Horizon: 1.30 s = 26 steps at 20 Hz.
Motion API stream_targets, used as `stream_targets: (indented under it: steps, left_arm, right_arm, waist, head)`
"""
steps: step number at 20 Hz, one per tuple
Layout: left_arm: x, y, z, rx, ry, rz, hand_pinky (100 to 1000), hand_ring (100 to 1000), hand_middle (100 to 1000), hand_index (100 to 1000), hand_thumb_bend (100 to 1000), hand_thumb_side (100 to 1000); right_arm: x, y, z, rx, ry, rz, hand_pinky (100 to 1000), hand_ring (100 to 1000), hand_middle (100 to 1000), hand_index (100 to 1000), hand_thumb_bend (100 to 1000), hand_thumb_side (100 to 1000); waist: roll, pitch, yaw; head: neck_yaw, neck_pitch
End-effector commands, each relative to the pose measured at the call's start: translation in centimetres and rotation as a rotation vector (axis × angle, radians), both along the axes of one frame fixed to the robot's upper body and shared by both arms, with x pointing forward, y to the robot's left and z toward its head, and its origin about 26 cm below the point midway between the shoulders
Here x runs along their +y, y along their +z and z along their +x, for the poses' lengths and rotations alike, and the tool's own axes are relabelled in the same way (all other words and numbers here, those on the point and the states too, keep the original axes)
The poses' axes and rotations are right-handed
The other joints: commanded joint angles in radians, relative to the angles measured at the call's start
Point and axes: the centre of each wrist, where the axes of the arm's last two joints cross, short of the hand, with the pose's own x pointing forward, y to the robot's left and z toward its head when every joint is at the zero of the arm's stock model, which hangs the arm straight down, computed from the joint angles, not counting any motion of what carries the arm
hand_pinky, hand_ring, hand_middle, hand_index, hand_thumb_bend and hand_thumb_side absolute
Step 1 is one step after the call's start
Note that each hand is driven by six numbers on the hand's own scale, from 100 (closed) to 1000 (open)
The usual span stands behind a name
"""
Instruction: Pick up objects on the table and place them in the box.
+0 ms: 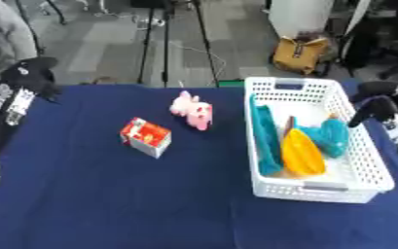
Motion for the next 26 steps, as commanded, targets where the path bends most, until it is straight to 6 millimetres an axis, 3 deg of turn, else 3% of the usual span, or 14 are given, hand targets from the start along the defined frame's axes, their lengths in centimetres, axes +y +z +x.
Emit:
stream_targets:
  steps: [1, 26]
  left_arm:
    - [-0.03, 0.56, -0.05, -0.02, -0.006, 0.009, 576, 618, 832, 867, 213, 1000]
    - [-0.31, 0.69, -0.13, -0.024, -0.017, 0.016, 582, 617, 829, 864, 214, 1000]
  right_arm:
    - [-0.34, 1.01, -0.01, -0.029, -0.011, -0.015, 495, 482, 623, 780, 151, 609]
    - [-0.42, 0.97, -0.04, -0.028, -0.015, -0.018, 494, 480, 622, 779, 159, 606]
  waist:
    - [-0.002, -0.011, -0.001]
    - [-0.001, -0.016, -0.004]
  head:
    - [-0.001, 0.003]
    - [0.006, -0.009]
